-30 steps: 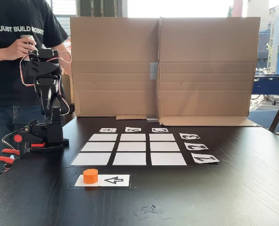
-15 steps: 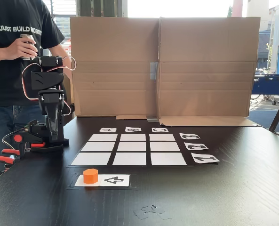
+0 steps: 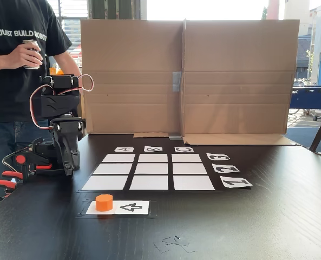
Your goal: Pick up the round, orange token and place it in the grid on square A2.
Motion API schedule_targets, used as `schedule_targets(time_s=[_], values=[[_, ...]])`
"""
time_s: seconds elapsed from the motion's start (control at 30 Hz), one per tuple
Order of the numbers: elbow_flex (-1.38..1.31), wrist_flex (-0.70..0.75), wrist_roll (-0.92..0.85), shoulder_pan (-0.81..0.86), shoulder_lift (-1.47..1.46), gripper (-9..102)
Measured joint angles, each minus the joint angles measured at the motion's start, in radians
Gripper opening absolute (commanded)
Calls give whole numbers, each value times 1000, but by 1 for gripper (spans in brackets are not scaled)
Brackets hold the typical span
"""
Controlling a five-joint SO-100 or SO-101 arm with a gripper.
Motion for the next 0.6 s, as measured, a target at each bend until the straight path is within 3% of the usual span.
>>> schedule_targets(time_s=[0.6], values=[[-66,0,-178,-84,-141,44]])
